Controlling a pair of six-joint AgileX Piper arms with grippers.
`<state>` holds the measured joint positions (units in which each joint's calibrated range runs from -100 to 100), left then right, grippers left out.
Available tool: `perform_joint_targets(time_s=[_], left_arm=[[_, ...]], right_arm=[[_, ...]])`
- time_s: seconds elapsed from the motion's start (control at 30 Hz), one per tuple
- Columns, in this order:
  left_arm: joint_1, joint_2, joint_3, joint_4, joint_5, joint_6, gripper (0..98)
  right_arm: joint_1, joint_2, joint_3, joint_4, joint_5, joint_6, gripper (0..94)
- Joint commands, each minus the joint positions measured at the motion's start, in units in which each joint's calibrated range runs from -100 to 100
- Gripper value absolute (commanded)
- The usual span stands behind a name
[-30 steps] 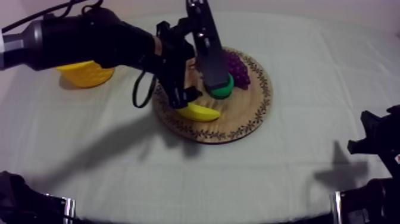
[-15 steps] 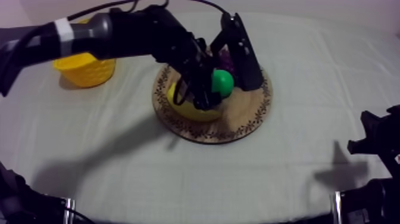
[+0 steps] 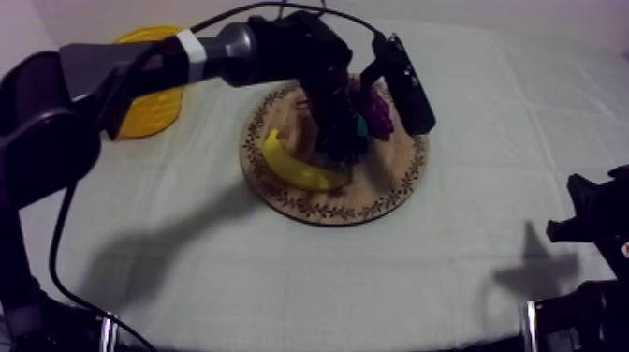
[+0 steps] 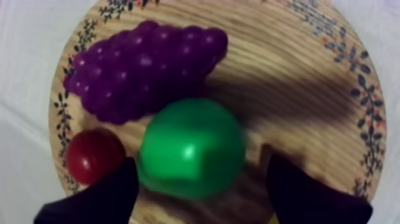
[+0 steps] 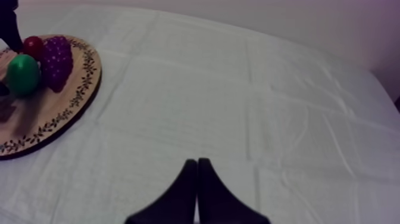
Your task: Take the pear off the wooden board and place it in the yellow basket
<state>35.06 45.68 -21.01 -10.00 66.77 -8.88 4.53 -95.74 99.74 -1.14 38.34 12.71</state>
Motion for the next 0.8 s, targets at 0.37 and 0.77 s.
perform_joint_targets(time_s=[0.37, 0.77], left_arm=[[0.60, 4.90, -6.96, -3.94, 6.86, 5.78, 55.1], [-3.44, -19.55, -0.53, -13.29, 19.30, 8.89, 54.6]], right_arm=[[-0.01, -0.02, 0.04, 0.00, -0.11, 0.01, 0.3], [-0.01, -0.02, 0.04, 0.00, -0.11, -0.02, 0.3]])
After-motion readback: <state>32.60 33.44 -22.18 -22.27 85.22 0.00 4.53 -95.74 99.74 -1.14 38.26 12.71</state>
